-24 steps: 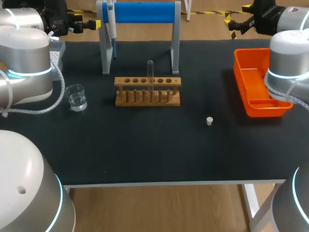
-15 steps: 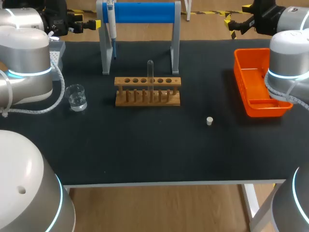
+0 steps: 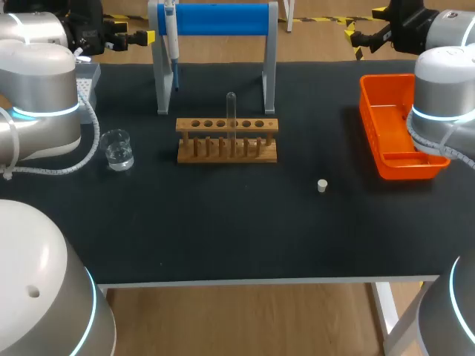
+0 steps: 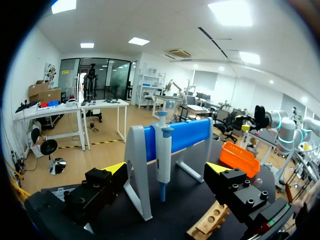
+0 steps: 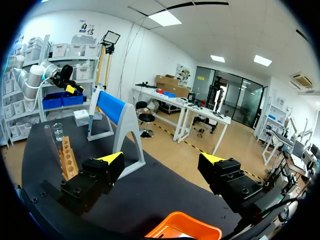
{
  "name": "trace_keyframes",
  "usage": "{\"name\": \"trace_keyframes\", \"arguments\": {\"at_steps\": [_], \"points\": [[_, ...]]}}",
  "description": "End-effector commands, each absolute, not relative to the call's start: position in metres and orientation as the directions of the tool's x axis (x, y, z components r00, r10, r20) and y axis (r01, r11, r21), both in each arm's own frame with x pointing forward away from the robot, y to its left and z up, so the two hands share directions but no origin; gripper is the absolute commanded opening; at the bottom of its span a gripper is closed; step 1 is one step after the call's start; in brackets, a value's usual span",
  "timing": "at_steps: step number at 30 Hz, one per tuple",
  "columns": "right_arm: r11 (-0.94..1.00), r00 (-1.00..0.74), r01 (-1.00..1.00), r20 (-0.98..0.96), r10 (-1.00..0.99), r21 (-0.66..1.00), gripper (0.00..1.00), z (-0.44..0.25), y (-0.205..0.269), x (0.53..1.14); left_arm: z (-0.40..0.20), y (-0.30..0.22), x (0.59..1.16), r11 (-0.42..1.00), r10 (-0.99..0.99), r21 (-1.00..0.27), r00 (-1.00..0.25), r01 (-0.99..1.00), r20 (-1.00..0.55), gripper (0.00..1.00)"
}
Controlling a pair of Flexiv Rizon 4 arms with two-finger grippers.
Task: Invert the test tube, pick up the pipette, mount the tip to pipette, aspirate from beaker and dispense into the tube, eject the tip, return the pipette, and cap with the stopper.
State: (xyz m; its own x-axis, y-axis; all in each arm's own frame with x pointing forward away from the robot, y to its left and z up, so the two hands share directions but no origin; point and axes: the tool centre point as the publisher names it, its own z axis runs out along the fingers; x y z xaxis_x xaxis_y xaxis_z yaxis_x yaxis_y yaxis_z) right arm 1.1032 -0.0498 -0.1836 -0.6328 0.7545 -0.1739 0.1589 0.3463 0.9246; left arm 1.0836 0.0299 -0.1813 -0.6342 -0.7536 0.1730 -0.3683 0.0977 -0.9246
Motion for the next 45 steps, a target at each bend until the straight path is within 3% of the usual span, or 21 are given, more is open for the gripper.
{"name": "trace_keyframes", "arguments": {"at_steps": [1,15,45], "points": [[0.335,-0.639,0.162,-0.160,0.752,0.928,1.00,-0.184,-0.051,1.098,-0.182,0.030,1.084,0.097,-0.754,-0.925,-0.634,-0.368,0.173,1.00],[0.275,-0.736,0.107,-0.110,0.668,0.955,1.00,-0.181,-0.052,1.000,-0.182,0.030,1.084,0.097,-0.754,-0.925,-0.634,-0.368,0.173,1.00],[0.141,-0.938,0.044,-0.008,0.347,0.989,1.00,-0.236,0.041,0.848,-0.182,0.030,1.084,0.097,-0.754,-0.925,-0.634,-0.368,0.173,1.00]]}}
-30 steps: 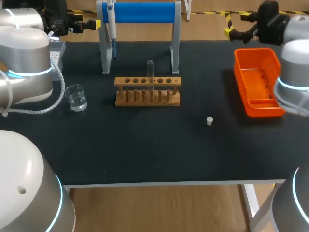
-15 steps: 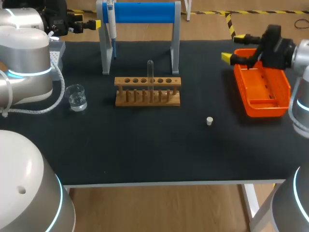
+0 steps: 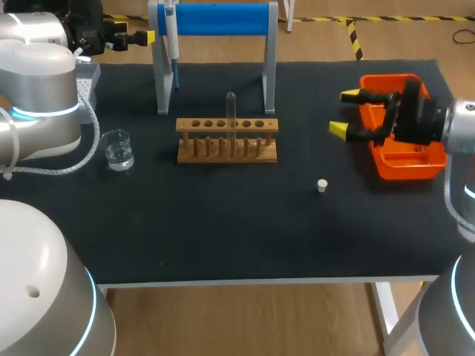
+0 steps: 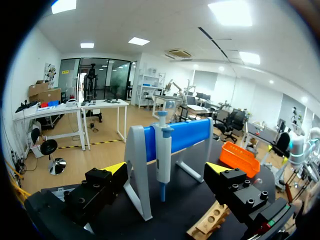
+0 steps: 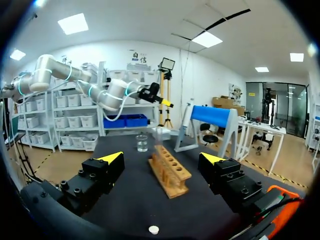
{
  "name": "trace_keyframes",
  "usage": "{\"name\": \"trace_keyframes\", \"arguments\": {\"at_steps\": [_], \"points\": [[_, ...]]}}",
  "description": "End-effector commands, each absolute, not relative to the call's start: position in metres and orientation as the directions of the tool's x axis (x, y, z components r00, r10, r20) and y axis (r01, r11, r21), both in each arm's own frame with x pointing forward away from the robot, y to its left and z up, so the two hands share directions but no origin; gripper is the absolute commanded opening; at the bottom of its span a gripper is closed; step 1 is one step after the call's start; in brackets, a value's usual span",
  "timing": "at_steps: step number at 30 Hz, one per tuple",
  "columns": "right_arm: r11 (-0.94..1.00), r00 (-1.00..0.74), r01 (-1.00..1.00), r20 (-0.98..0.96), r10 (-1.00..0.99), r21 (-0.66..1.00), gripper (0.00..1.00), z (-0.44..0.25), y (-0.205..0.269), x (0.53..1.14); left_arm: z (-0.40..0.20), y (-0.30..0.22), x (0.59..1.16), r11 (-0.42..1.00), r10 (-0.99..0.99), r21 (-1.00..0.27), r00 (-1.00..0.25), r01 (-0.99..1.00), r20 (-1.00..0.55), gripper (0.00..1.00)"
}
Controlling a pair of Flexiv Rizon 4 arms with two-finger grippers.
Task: Invert the test tube, pick up the pipette, mount the tip to pipette, aspirate from beaker and dispense into the tube, eject the tip, return the pipette, and cap with the stopper.
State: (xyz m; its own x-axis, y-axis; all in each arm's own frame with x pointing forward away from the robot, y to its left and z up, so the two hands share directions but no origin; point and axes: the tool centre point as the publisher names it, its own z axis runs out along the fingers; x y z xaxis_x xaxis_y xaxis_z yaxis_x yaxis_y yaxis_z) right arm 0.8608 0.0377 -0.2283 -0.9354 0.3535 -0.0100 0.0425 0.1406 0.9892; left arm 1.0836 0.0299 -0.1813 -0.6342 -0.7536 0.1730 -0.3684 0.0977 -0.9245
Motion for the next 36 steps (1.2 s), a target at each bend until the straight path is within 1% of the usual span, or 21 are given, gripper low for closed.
{"name": "trace_keyframes", "arguments": {"at_steps": [1,5,10,28,34,36], "points": [[0.152,-0.941,0.043,-0.011,0.339,0.987,1.00,-0.238,0.044,0.844,-0.182,0.030,1.084,0.097,-0.754,-0.925,-0.634,-0.368,0.173,1.00],[0.210,-0.948,-0.015,-0.081,0.308,0.978,1.00,-0.249,0.055,0.829,-0.182,0.030,1.084,0.097,-0.754,-0.925,-0.634,-0.368,0.173,1.00],[0.280,-0.938,-0.079,-0.167,0.305,0.957,1.00,-0.257,0.059,0.828,-0.182,0.030,1.084,0.097,-0.754,-0.925,-0.634,-0.368,0.173,1.00],[0.280,-0.938,-0.079,-0.167,0.305,0.957,1.00,-0.257,0.059,0.828,-0.180,0.030,1.083,0.106,-0.758,-0.928,-0.634,-0.357,0.157,1.00],[0.280,-0.938,-0.079,-0.167,0.305,0.957,1.00,-0.257,0.059,0.828,-0.188,0.020,1.040,0.190,-0.735,-0.942,-0.677,-0.278,0.052,1.00],[0.280,-0.938,-0.079,-0.167,0.305,0.957,1.00,-0.257,0.059,0.828,-0.194,0.016,1.020,0.188,-0.720,-0.950,-0.693,-0.250,0.040,1.00]]}}
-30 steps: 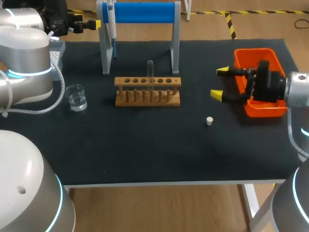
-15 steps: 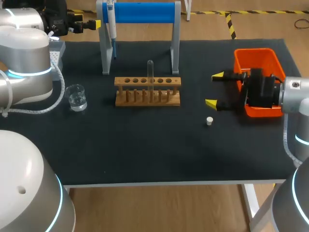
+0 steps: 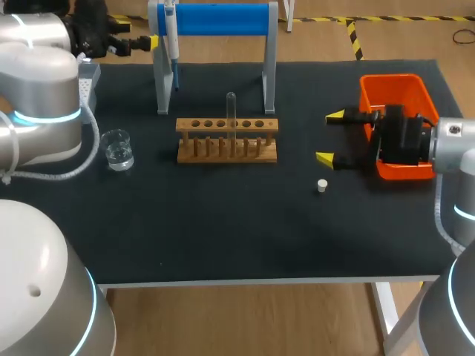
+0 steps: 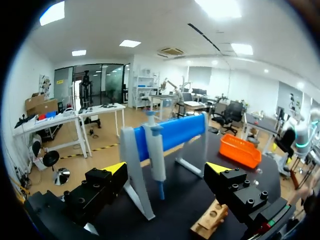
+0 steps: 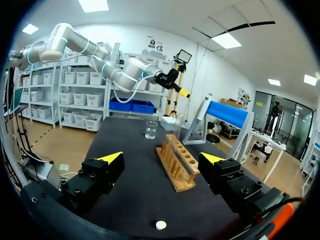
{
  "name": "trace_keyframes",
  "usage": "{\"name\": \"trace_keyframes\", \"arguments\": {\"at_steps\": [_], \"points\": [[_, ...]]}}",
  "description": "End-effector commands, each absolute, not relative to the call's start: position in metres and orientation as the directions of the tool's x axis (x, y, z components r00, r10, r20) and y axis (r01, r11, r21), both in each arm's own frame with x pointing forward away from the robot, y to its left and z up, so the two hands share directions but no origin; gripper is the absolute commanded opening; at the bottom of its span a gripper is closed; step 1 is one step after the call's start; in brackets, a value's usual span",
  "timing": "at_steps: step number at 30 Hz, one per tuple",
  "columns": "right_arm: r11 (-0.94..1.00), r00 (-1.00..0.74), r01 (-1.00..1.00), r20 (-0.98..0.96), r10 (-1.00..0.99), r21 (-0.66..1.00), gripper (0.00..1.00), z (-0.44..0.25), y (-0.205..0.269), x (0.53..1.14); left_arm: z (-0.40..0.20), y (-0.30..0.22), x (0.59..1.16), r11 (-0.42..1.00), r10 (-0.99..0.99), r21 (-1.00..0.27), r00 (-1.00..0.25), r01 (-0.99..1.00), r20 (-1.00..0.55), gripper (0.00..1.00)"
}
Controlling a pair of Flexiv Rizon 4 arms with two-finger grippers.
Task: Invert the test tube, pick up the pipette, mount the tip to pipette, aspirate from beaker and dispense into the tube, eject the tip, return the pipette, and cap with the stopper.
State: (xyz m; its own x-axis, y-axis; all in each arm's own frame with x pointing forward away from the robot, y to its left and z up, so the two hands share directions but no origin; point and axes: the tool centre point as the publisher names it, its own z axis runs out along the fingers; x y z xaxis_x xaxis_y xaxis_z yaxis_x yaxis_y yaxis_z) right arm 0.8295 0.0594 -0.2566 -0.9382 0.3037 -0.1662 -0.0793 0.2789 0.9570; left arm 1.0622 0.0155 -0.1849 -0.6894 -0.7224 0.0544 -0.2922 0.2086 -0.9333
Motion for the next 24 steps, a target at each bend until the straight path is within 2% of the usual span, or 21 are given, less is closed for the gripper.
{"name": "trace_keyframes", "arguments": {"at_steps": [1,13,24], "points": [[0.280,-0.938,-0.079,-0.167,0.305,0.957,1.00,-0.257,0.059,0.828,-0.196,0.013,1.010,0.188,-0.716,-0.953,-0.697,-0.239,0.033,1.00],[0.280,-0.938,-0.079,-0.167,0.305,0.957,1.00,-0.257,0.059,0.828,-0.229,-0.025,0.900,0.233,-0.623,-0.967,-0.779,-0.104,-0.066,1.00],[0.280,-0.938,-0.079,-0.167,0.305,0.957,1.00,-0.257,0.059,0.828,-0.250,-0.040,0.856,0.236,-0.575,-0.970,-0.814,-0.062,-0.087,1.00]]}}
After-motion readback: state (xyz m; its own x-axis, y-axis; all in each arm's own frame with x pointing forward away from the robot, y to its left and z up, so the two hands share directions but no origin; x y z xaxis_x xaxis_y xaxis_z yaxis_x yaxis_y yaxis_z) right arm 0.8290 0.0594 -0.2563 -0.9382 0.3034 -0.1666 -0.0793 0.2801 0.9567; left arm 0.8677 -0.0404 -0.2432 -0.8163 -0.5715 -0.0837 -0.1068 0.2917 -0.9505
